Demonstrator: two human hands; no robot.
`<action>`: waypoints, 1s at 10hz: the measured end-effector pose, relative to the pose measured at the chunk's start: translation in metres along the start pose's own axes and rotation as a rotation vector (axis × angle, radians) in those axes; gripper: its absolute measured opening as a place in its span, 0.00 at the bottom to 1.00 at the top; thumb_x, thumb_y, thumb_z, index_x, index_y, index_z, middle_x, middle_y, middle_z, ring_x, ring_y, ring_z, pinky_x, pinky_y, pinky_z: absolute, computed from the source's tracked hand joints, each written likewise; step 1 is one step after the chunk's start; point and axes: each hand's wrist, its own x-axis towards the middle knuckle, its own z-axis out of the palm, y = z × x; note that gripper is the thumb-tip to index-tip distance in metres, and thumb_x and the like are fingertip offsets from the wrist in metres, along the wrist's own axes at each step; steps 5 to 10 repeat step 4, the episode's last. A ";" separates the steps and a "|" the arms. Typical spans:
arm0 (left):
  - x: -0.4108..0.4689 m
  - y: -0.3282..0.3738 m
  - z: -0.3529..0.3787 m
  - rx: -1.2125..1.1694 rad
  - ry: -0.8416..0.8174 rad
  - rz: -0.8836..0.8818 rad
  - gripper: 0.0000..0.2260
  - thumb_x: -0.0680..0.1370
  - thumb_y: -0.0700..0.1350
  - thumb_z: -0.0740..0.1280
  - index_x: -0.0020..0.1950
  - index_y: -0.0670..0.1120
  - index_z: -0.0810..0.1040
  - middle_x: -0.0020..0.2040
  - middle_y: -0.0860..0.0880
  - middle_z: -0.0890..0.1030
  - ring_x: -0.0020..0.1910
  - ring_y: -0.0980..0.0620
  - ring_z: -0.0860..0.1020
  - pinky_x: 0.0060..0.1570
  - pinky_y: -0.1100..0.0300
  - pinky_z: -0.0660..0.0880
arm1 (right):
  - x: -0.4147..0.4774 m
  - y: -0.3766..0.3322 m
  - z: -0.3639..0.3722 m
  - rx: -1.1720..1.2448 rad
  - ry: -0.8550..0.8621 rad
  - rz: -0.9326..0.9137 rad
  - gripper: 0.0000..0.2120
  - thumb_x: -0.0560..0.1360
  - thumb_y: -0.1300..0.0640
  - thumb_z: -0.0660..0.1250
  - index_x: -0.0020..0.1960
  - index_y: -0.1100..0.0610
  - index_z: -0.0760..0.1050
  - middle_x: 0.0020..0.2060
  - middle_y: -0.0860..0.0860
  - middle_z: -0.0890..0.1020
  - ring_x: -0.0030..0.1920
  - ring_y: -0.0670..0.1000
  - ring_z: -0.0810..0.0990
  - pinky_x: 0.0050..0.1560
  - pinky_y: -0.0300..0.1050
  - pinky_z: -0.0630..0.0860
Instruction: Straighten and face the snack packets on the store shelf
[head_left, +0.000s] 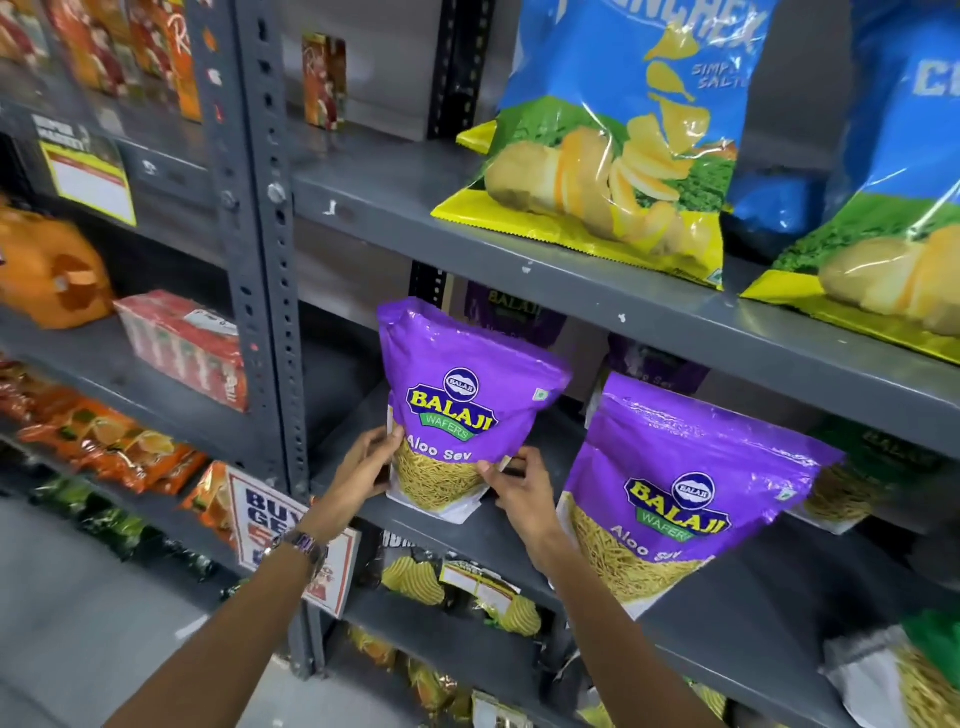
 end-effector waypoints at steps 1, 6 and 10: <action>-0.011 -0.002 -0.006 0.014 -0.030 0.014 0.27 0.69 0.62 0.63 0.62 0.49 0.70 0.59 0.49 0.76 0.54 0.57 0.75 0.48 0.56 0.74 | -0.012 0.005 0.002 0.011 0.027 -0.023 0.13 0.71 0.57 0.70 0.51 0.57 0.68 0.40 0.45 0.77 0.41 0.46 0.77 0.39 0.38 0.73; -0.027 -0.007 0.006 -0.050 0.206 0.101 0.21 0.75 0.55 0.62 0.66 0.48 0.67 0.67 0.45 0.72 0.61 0.52 0.72 0.58 0.52 0.70 | -0.030 -0.002 0.009 0.030 0.112 -0.081 0.14 0.73 0.58 0.68 0.54 0.55 0.66 0.45 0.46 0.76 0.51 0.50 0.77 0.48 0.35 0.74; -0.027 -0.007 0.006 -0.050 0.206 0.101 0.21 0.75 0.55 0.62 0.66 0.48 0.67 0.67 0.45 0.72 0.61 0.52 0.72 0.58 0.52 0.70 | -0.030 -0.002 0.009 0.030 0.112 -0.081 0.14 0.73 0.58 0.68 0.54 0.55 0.66 0.45 0.46 0.76 0.51 0.50 0.77 0.48 0.35 0.74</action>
